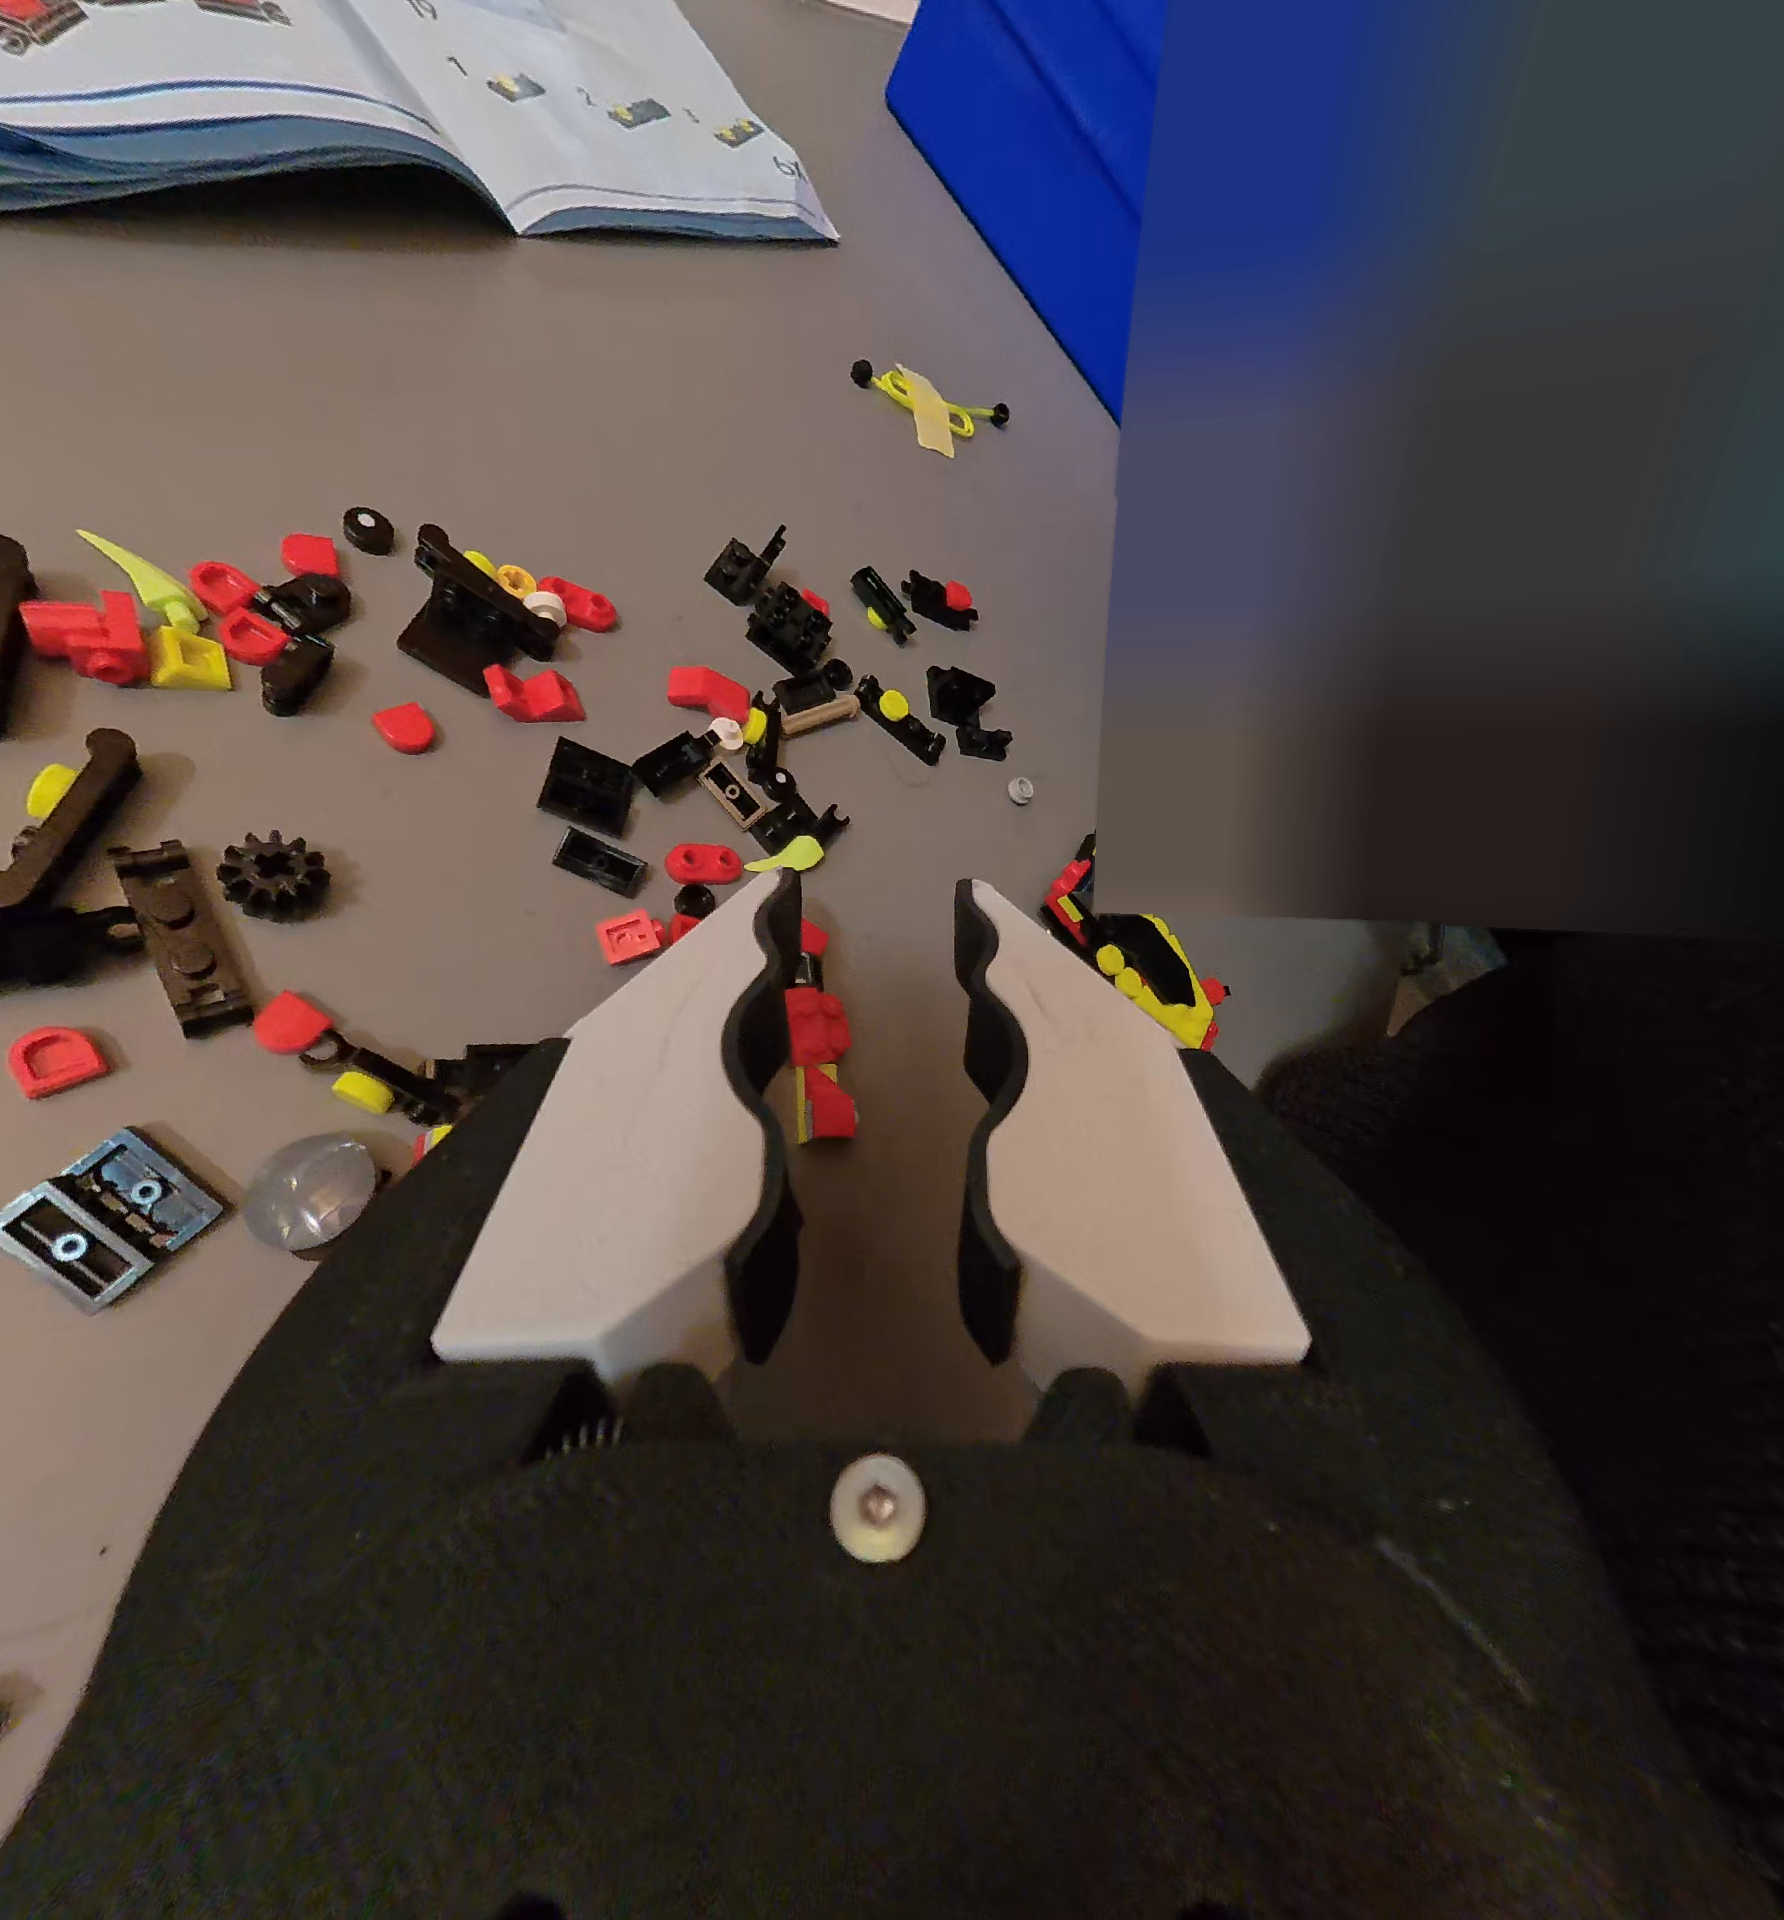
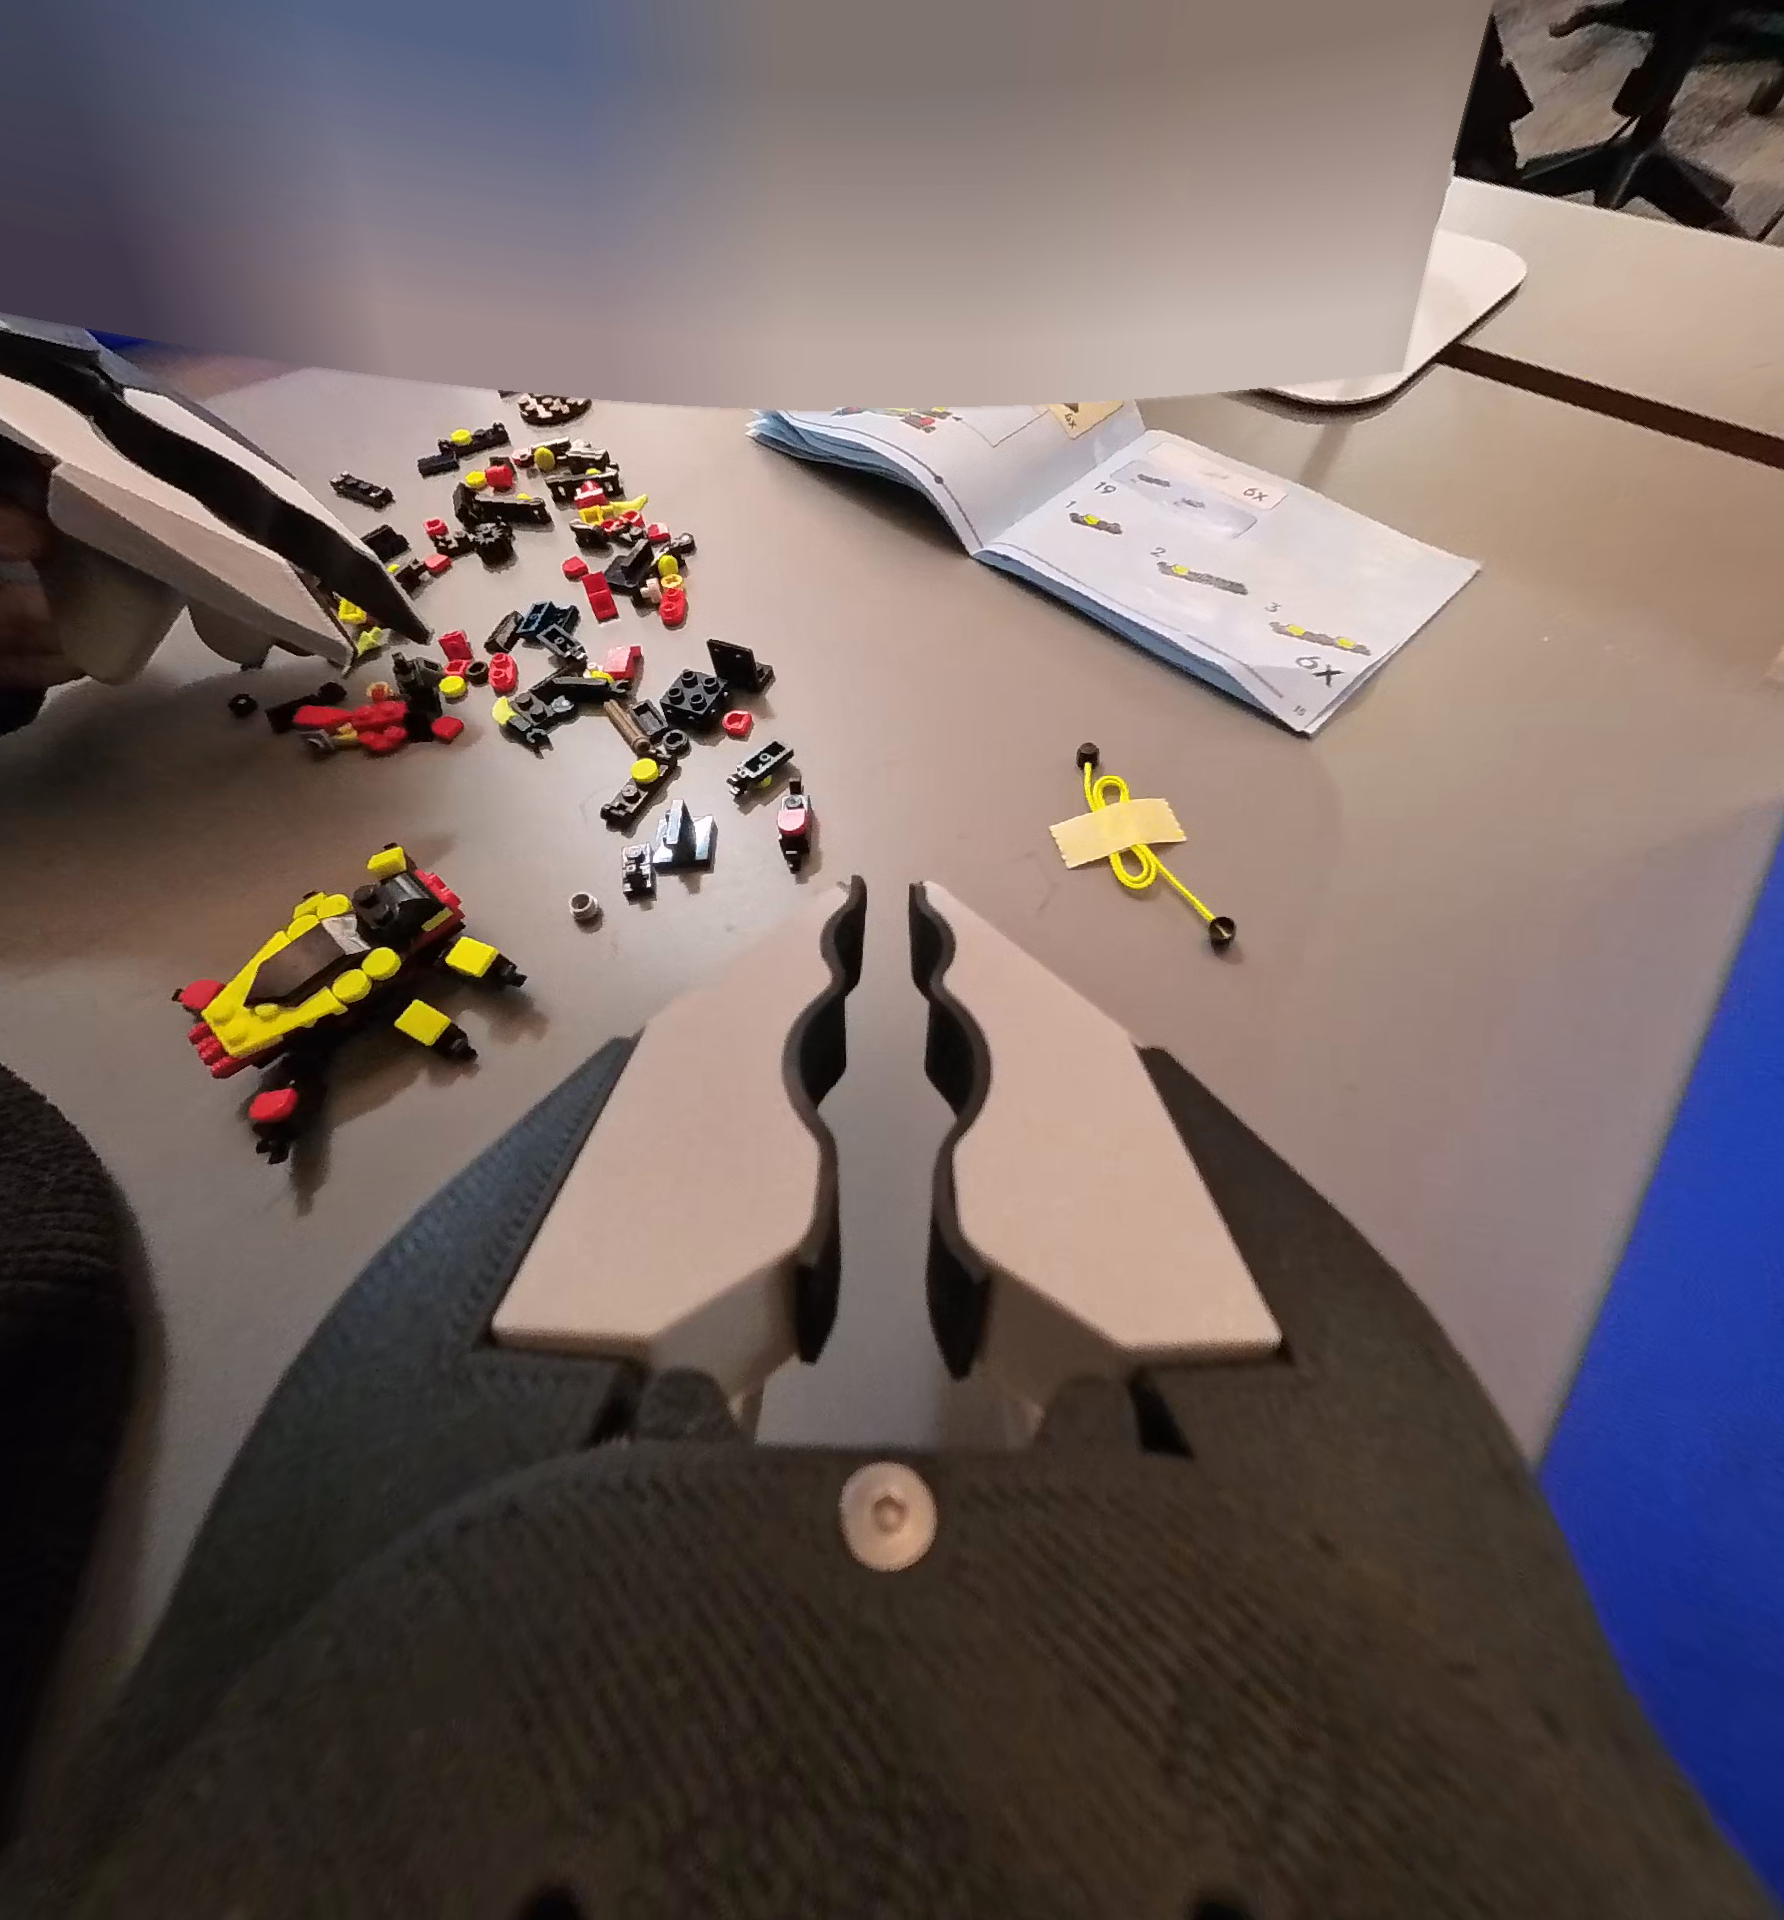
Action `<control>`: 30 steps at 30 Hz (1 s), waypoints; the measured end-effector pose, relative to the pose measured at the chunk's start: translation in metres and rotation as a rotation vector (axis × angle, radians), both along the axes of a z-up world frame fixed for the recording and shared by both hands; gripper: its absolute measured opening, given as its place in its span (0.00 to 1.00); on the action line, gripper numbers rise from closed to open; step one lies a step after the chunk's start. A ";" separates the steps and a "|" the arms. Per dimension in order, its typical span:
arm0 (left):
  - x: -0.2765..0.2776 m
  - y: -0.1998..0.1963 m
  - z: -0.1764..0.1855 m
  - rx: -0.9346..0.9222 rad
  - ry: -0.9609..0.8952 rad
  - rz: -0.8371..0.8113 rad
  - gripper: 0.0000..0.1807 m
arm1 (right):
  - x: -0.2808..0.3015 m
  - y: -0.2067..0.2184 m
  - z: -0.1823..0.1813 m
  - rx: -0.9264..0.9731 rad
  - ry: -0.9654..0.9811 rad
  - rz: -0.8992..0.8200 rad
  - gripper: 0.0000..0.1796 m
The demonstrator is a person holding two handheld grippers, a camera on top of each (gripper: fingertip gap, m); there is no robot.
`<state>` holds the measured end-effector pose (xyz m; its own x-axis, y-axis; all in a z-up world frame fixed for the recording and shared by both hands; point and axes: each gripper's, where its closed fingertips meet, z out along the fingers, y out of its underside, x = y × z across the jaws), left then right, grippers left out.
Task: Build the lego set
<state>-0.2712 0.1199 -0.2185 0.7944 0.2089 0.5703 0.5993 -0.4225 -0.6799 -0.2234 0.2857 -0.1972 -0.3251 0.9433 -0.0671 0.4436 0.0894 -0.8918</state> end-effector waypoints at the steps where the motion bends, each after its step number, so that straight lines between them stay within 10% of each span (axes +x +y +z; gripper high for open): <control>1: 0.000 0.000 0.000 0.000 -0.001 0.000 0.15 | 0.000 0.000 0.000 -0.002 -0.002 0.001 0.04; 13: 0.011 0.005 -0.002 0.003 -0.017 -0.046 0.16 | 0.020 -0.086 -0.014 -0.135 -0.132 0.371 0.04; 30: 0.051 0.021 -0.013 -0.051 0.092 -0.182 0.20 | 0.025 -0.108 -0.037 -0.071 -0.242 0.451 0.00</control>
